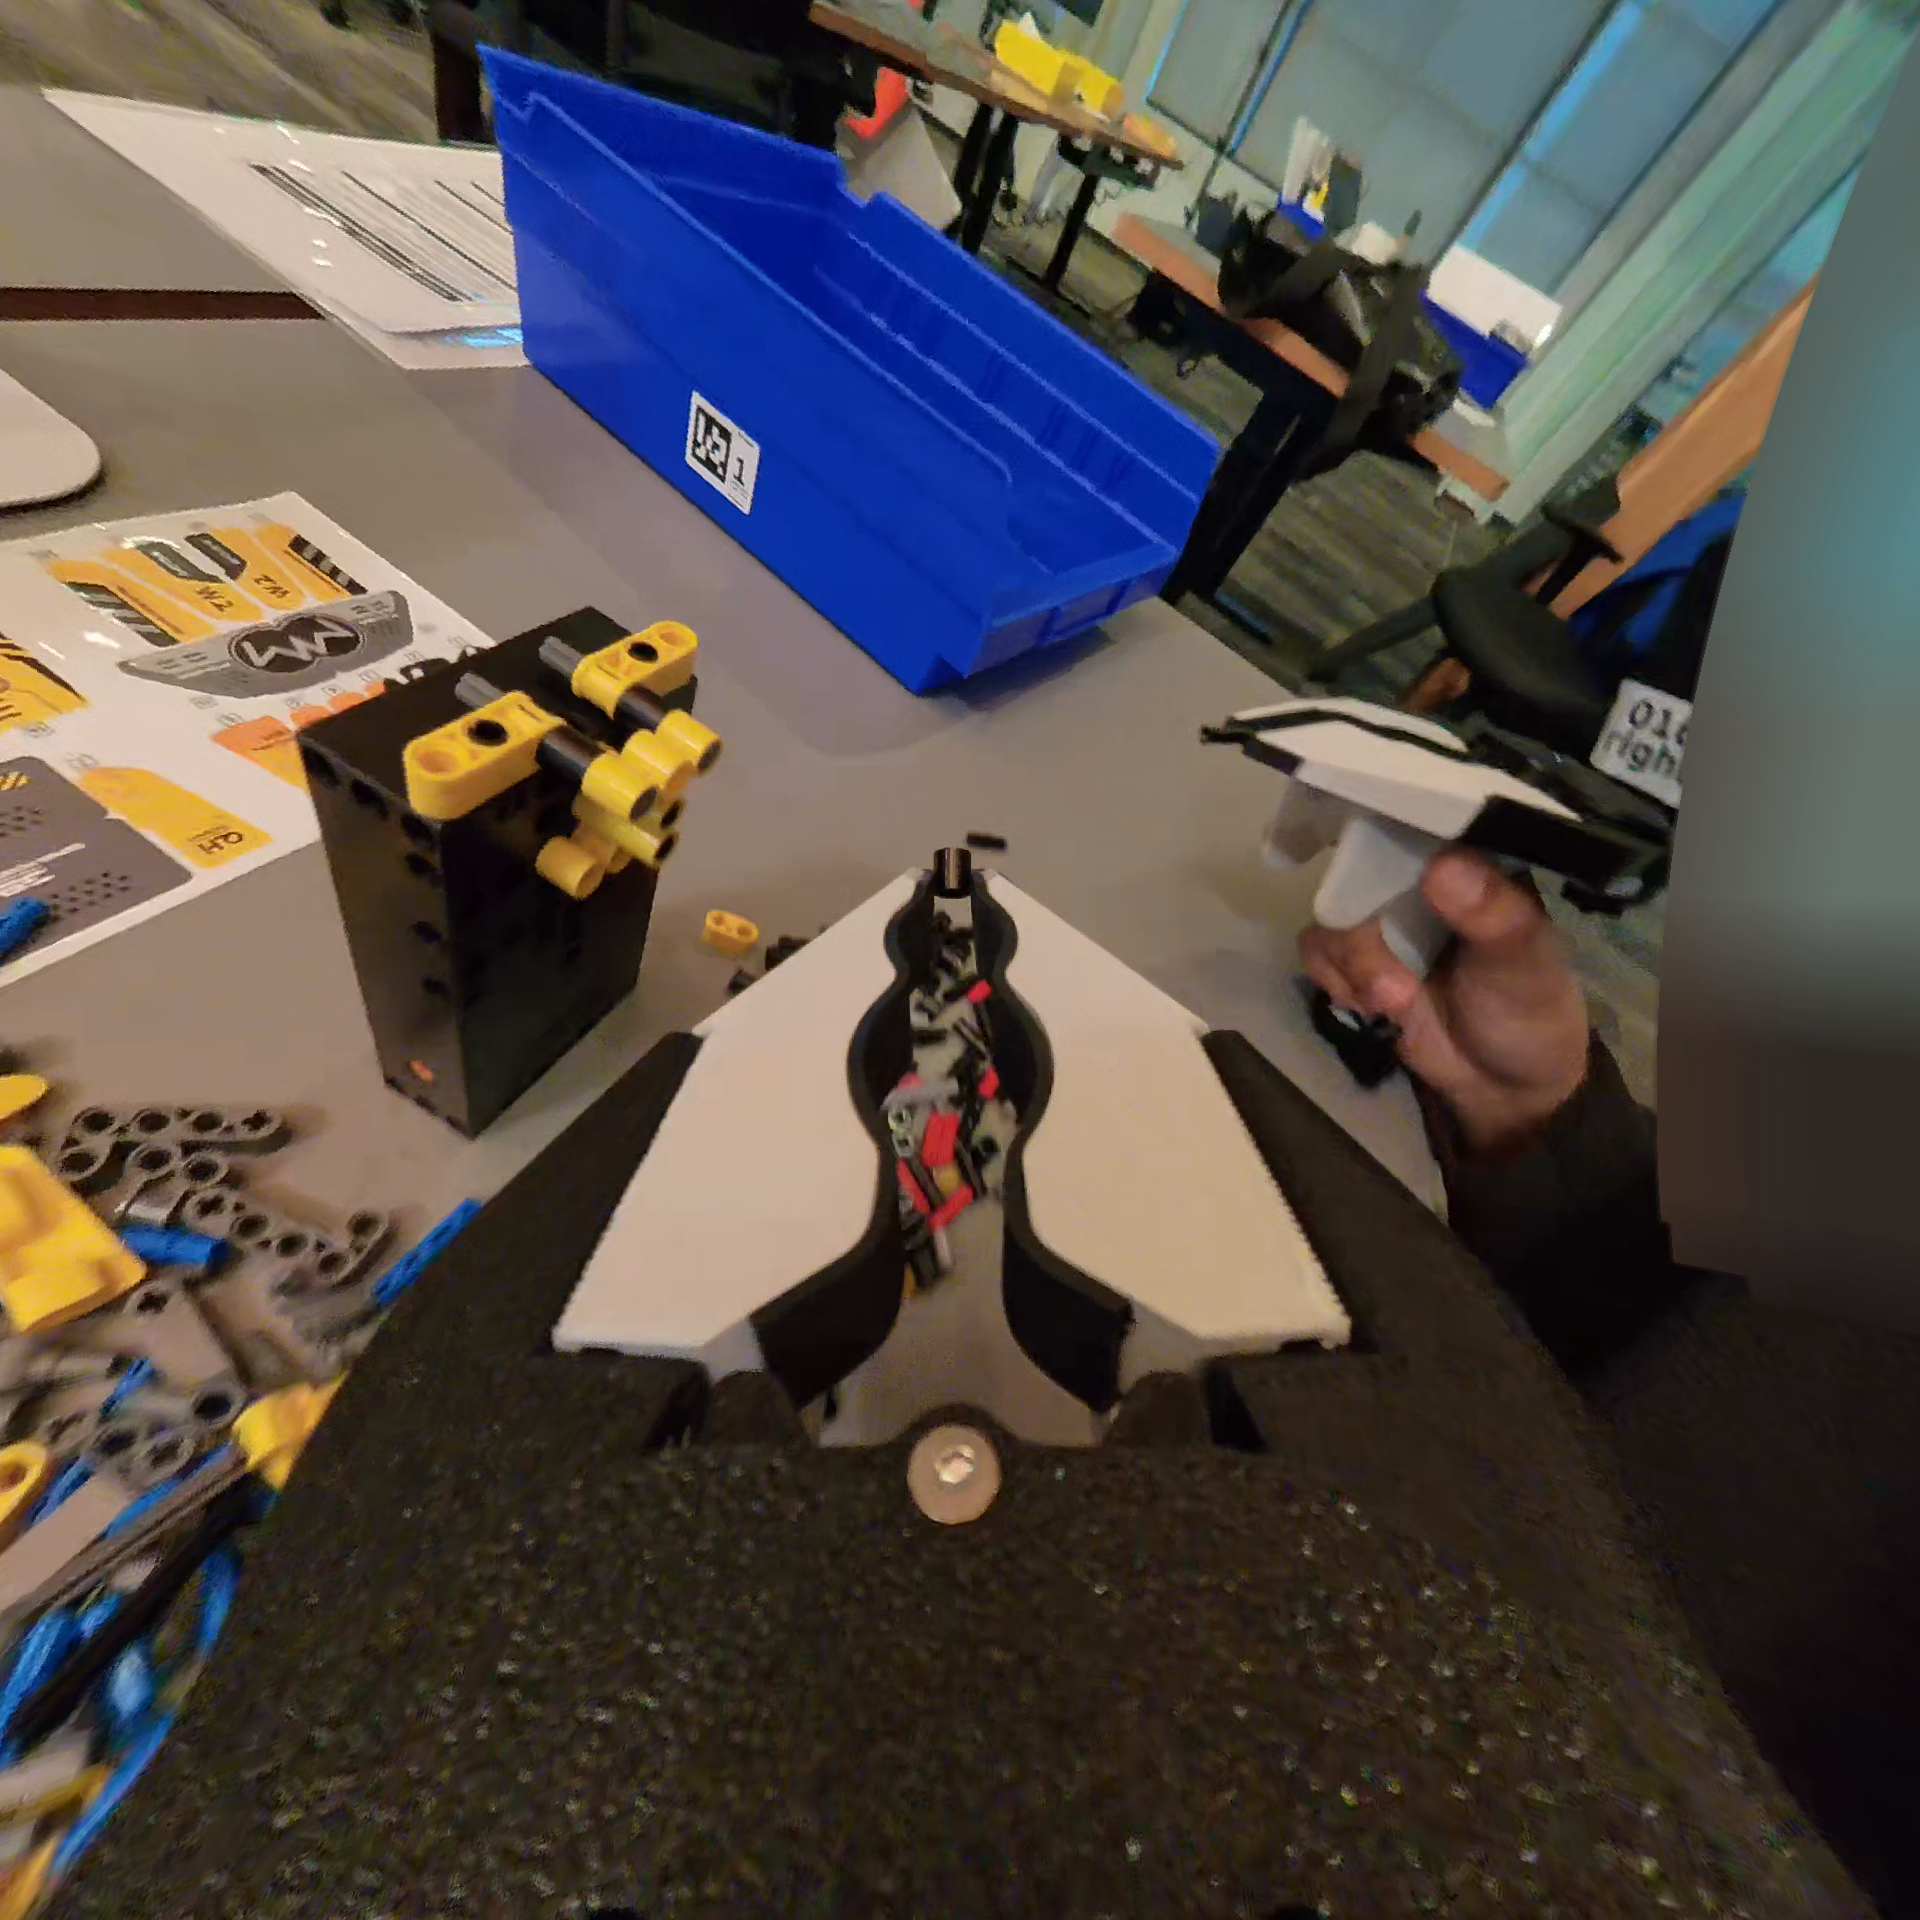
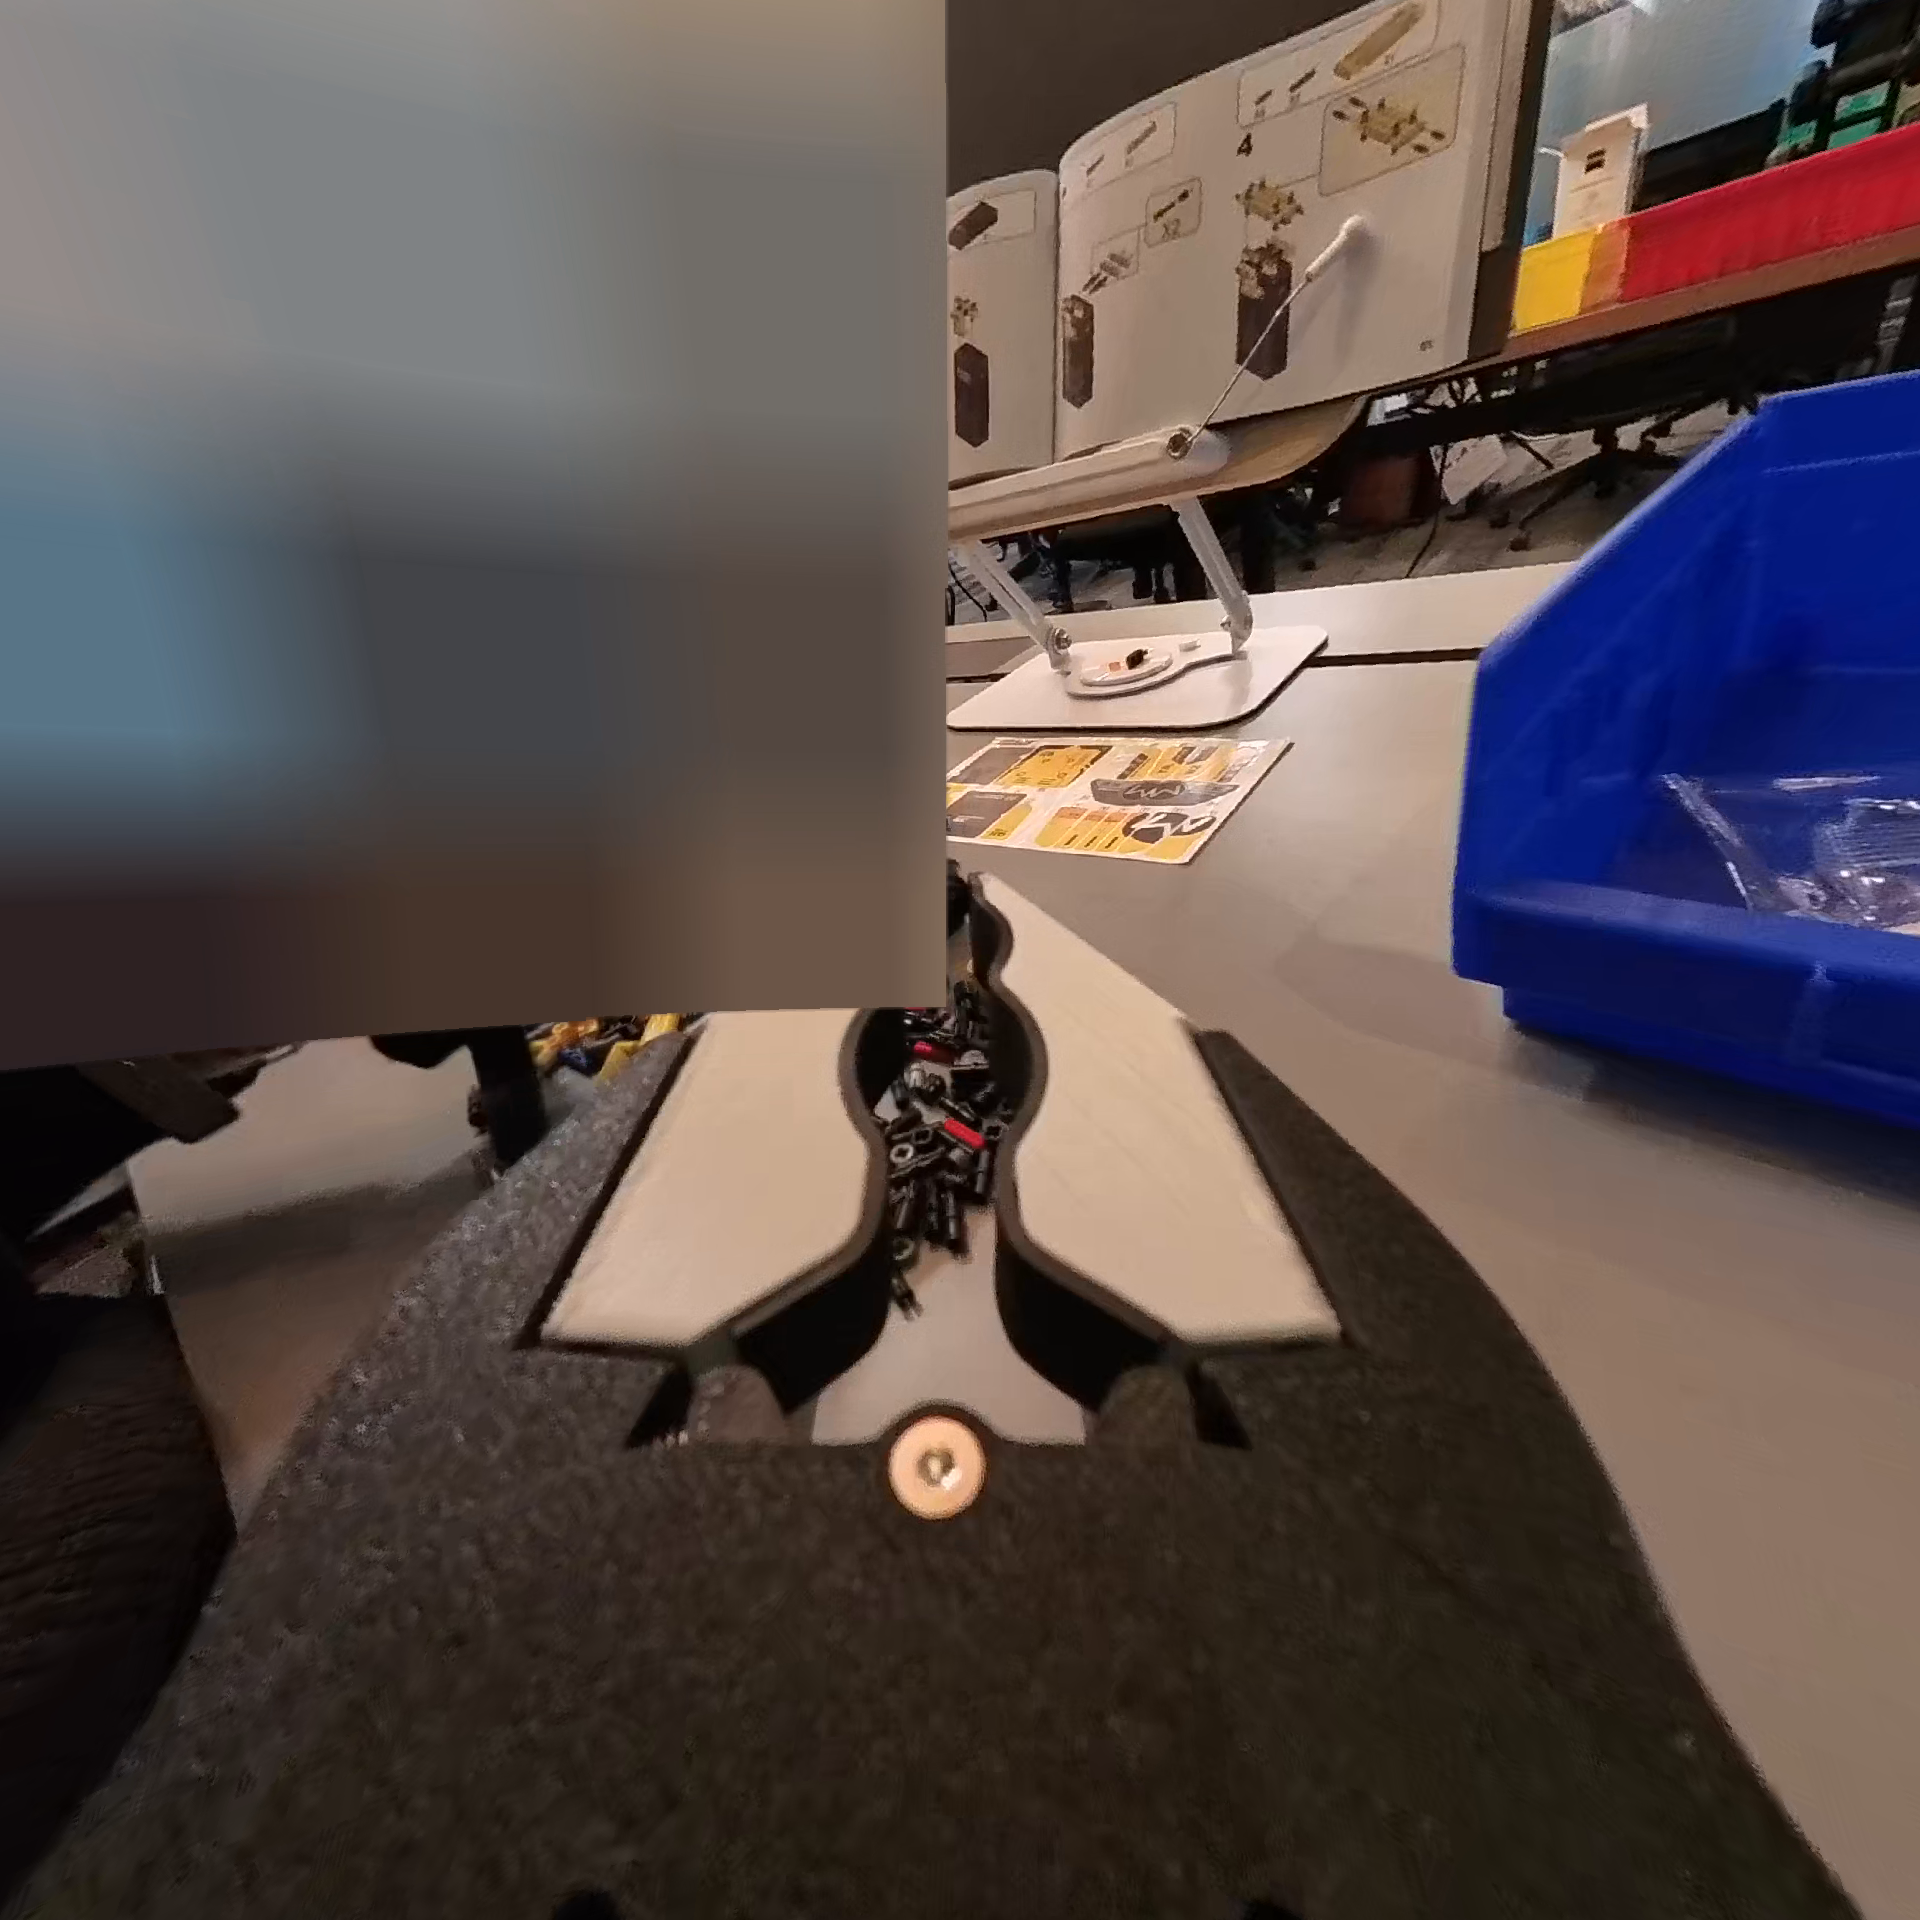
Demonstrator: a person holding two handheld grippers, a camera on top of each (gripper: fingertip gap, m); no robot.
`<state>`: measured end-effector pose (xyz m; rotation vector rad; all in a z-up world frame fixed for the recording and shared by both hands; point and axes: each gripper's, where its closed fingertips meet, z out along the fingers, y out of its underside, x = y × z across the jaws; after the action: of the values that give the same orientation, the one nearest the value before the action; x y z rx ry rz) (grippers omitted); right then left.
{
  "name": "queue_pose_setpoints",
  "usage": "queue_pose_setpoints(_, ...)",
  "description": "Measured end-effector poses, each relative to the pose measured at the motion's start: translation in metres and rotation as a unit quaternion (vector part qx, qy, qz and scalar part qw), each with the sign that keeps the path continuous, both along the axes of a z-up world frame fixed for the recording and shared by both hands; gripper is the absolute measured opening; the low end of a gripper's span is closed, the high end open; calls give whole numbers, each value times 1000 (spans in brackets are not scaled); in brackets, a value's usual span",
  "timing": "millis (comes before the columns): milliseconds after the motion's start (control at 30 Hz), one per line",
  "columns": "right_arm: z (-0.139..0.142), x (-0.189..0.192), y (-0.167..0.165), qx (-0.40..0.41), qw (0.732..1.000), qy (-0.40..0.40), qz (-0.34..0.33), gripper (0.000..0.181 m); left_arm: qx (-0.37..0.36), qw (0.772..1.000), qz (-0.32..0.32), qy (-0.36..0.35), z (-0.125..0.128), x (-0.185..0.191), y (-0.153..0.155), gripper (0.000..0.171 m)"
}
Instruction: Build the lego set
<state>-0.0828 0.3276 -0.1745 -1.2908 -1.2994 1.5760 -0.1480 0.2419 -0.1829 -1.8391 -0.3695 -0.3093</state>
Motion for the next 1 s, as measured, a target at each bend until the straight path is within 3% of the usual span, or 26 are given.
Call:
queue_pose_setpoints(33,0,0,-2,8,1000,-1,1,4,-6,1000,-5,6,2,3,-9,6)
queue_pose_setpoints(267,-9,-6,-21,96,995,-21,4,5,-92,994,-22,63,1,15,-103,6)
queue_pose_setpoints(367,-8,-12,-41,122,992,-27,19,5,-181,976,-38,111,-31,22,-143,6)
queue_pose_setpoints(500,-6,-18,-102,149,981,-54,115,5,-246,957,-70,138,-68,35,-184,6)
queue_pose_setpoints(600,-19,-11,-158,175,957,-101,209,6,-249,954,-103,133,-81,49,-201,6)
queue_pose_setpoints(733,-41,10,-230,134,929,-152,310,6,-251,943,-146,162,-96,61,-211,7)
queue_pose_setpoints(867,-69,19,-270,67,915,-213,334,5,-220,940,-194,173,-95,77,-212,6)
queue_pose_setpoints(1000,-81,16,-282,43,912,-248,325,5,-205,936,-210,195,-95,79,-214,6)
